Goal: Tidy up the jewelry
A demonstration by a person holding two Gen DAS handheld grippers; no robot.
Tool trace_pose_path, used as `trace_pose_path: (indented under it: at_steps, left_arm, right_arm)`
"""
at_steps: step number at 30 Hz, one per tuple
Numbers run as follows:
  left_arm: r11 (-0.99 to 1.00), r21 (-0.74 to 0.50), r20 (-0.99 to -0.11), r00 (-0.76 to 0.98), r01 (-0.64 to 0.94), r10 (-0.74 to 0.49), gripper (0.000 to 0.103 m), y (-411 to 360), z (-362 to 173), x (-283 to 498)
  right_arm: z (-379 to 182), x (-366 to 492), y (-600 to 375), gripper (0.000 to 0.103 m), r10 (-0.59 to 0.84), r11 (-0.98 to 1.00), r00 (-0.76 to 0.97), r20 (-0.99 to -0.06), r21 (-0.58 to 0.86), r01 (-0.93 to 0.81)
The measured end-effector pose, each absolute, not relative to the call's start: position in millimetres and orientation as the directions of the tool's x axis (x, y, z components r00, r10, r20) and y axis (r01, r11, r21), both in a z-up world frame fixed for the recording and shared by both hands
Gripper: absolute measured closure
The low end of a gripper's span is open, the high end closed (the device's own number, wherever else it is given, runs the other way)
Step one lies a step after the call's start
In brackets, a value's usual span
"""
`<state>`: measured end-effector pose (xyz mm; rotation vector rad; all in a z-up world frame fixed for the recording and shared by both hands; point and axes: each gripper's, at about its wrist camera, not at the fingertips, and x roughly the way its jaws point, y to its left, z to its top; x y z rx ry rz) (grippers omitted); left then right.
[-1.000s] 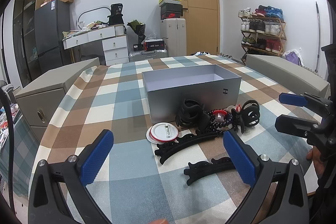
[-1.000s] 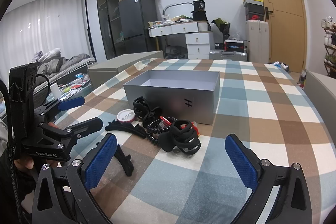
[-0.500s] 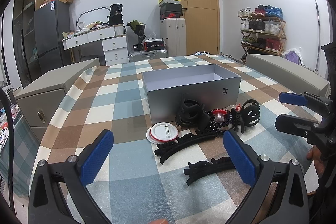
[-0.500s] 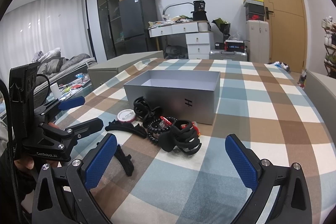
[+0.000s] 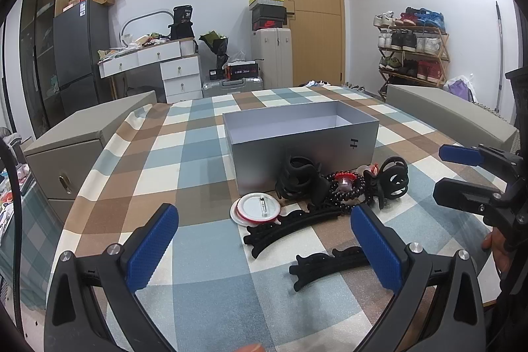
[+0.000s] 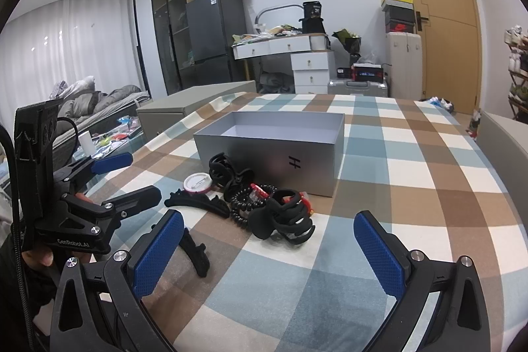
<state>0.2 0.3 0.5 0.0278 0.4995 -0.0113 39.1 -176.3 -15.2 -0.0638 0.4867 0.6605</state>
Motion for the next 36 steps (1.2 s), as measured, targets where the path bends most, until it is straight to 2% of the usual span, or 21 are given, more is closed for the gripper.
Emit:
trace_pose_path:
  at_steps: [10, 14, 18, 20, 22, 24, 27, 29, 32, 36]
  left_arm:
    - [1.0, 0.003, -0.467, 0.884, 0.014, -0.011, 0.001, 6, 5, 0]
    - [1.0, -0.017, -0.477, 0.878, 0.023, -0.029, 0.001, 6, 6, 1]
    - [0.998, -0.025, -0.498, 0.865, 0.059, -0.064, 0.001, -2, 4, 1]
    - [0.996, -0.04, -0.52, 0.849, 0.078, -0.088, 0.001, -5, 1, 3]
    - [0.994, -0.057, -0.536, 0.838, 0.088, -0.105, 0.001, -5, -1, 5]
    - [0.993, -0.074, -0.553, 0.825, 0.09, -0.116, 0.001, -4, -5, 7]
    - [0.992, -0.09, -0.572, 0.811, 0.087, -0.123, 0.001, -4, -8, 8]
    - [0.991, -0.095, -0.576, 0.807, 0.094, -0.132, 0.001, -5, -9, 7]
    - [0.988, -0.101, -0.592, 0.791, 0.117, -0.155, 0.001, -9, -10, 7]
    - [0.981, -0.111, -0.612, 0.767, 0.157, -0.192, 0.001, -17, -13, 6]
  right_arm:
    - [-9, 43, -181, 0.0, 0.573, 0.794, 0.681, -0.455, 0.104, -0.599]
    - [-5, 48, -179, 0.0, 0.568, 0.792, 0.672, -0.475, 0.096, -0.602]
    - [-9, 60, -173, 0.0, 0.565, 0.788, 0.63, -0.532, 0.124, -0.603]
    - [-14, 71, -168, 0.004, 0.553, 0.793, 0.606, -0.572, 0.138, -0.593]
    - [-21, 80, -164, 0.013, 0.551, 0.791, 0.57, -0.61, 0.163, -0.59]
    - [-28, 89, -160, 0.016, 0.537, 0.797, 0.546, -0.643, 0.175, -0.579]
    - [-35, 96, -152, 0.03, 0.514, 0.805, 0.514, -0.686, 0.18, -0.565]
    - [-37, 98, -151, 0.033, 0.5, 0.814, 0.506, -0.702, 0.182, -0.551]
    - [-36, 95, -151, 0.043, 0.499, 0.815, 0.515, -0.697, 0.176, -0.552]
    - [-33, 91, -153, 0.045, 0.504, 0.814, 0.532, -0.68, 0.168, -0.556]
